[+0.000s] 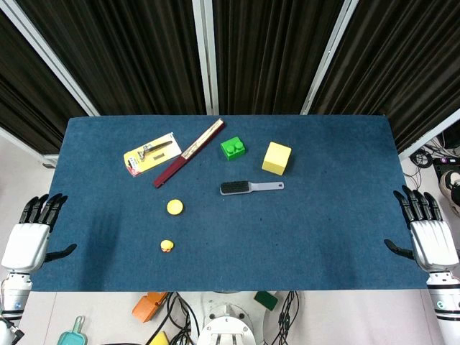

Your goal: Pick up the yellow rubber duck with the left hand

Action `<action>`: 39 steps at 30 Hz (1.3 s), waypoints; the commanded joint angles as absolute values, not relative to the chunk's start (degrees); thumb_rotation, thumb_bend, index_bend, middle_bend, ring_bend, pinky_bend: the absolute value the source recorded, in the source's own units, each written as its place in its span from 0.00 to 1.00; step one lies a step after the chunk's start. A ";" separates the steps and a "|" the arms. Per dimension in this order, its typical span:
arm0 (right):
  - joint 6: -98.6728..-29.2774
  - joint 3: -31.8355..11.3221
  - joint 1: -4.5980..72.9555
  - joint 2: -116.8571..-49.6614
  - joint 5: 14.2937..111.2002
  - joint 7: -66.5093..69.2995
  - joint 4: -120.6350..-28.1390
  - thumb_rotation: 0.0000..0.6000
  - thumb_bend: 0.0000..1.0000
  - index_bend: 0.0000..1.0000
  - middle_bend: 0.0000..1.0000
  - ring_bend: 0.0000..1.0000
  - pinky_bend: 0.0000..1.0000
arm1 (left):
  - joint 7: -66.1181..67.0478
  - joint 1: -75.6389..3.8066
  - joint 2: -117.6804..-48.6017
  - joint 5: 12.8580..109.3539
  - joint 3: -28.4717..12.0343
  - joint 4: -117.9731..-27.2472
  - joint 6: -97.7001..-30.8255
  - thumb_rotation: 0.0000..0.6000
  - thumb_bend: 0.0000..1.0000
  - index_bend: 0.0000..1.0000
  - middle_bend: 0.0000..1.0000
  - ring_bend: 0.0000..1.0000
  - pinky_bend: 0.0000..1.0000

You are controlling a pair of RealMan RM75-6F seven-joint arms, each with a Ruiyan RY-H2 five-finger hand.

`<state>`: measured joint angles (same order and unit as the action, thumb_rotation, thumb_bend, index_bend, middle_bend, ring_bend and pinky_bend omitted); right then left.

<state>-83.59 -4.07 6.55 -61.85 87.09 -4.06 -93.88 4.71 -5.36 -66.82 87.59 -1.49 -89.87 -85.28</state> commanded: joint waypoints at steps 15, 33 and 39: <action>-87.08 -4.38 4.87 -61.14 87.44 -2.52 -93.60 1.00 0.22 0.00 0.00 0.00 0.00 | 5.62 -10.03 -68.98 93.86 -0.60 -91.49 -81.47 1.00 0.11 0.13 0.11 0.05 0.00; -88.71 -4.73 3.84 -60.27 87.34 -1.70 -93.80 1.00 0.22 0.00 0.00 0.00 0.00 | 10.40 -24.07 -80.06 94.67 0.01 -88.45 -61.08 1.00 0.24 0.30 0.11 0.04 0.00; -88.46 -4.73 3.84 -60.36 87.24 -1.53 -93.69 1.00 0.22 0.00 0.00 0.00 0.00 | 12.56 -24.76 -81.72 92.60 0.74 -87.93 -59.28 1.00 0.28 0.34 0.11 0.02 0.00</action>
